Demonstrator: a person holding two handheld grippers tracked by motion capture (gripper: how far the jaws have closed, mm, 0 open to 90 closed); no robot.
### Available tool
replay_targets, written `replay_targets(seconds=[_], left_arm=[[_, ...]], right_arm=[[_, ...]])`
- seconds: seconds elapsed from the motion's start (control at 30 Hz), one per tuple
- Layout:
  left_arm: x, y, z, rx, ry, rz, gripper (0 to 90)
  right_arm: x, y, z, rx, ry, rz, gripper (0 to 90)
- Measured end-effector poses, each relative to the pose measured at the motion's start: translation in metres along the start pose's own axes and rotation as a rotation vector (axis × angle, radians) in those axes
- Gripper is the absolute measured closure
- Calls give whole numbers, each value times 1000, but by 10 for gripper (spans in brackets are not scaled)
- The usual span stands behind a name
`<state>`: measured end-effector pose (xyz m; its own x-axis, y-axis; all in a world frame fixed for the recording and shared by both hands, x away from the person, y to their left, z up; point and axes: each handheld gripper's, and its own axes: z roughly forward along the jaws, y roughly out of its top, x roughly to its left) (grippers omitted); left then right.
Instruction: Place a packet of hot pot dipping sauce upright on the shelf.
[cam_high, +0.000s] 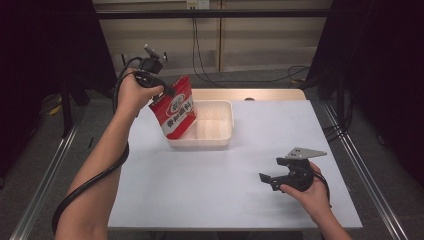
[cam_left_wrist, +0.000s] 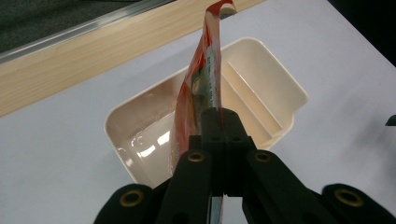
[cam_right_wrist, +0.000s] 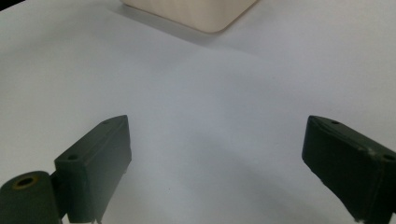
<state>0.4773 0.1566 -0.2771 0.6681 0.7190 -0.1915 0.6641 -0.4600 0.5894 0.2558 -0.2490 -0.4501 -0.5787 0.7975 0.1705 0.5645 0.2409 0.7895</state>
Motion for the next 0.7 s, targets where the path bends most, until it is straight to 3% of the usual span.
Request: replay_targets(seconds=[0.5,0.63,0.67,0.7], left_arm=[[-1,-1,3,-29,8,-15,896],[0,0,1,-47,5,-34,870],[-1,0,2,-71,5,-59,852],[0,0,0,-55,8,-34,823]], right_arm=[[1,0,1,7,1,-2,77],[1,0,1,6,-1,-3,77],[1,0,1,6,-1,-3,77],[1,0,1,6,0,-3,77]])
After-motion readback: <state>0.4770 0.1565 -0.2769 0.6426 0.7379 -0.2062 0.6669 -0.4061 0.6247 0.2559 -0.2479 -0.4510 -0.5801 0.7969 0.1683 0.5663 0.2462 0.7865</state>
